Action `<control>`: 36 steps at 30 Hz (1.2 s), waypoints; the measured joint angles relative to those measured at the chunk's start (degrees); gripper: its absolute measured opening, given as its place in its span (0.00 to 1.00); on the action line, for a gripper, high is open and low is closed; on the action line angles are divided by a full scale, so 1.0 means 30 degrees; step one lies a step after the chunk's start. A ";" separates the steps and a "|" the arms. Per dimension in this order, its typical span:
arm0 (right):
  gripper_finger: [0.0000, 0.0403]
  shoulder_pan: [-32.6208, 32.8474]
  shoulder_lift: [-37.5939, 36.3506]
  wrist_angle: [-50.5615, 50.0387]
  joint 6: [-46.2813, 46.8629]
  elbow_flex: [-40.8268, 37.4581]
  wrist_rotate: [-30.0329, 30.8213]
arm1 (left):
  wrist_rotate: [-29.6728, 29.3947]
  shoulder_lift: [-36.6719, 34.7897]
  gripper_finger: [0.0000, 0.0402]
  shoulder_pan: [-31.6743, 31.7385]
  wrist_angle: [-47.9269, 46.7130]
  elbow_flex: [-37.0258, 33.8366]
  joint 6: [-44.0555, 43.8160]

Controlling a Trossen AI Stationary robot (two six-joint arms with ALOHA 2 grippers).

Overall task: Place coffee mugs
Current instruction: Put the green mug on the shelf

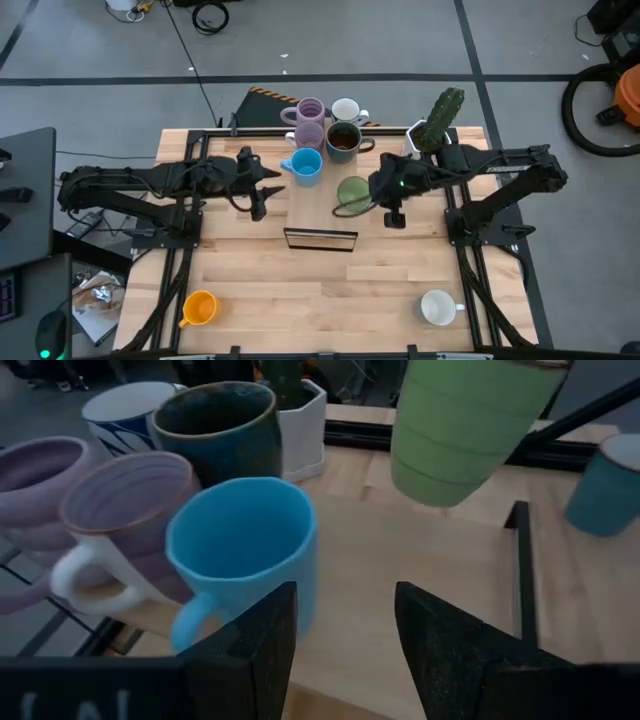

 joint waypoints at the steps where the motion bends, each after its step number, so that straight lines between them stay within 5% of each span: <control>1: 0.17 -0.0397 0.0000 -0.0169 -0.0260 0.0000 -0.0243 | 0.0273 0.0000 0.44 0.0235 0.0000 0.0000 0.0214; 13: 0.18 -0.4251 0.0820 -0.0088 -0.2804 -0.0012 -0.3084 | 0.0654 0.0000 0.44 0.1621 0.0160 0.0000 0.1703; 36: 0.18 -0.6441 0.2848 0.0943 -0.3589 -0.0015 -0.4506 | 0.1763 0.0000 0.44 0.1563 -0.0044 0.0000 0.1231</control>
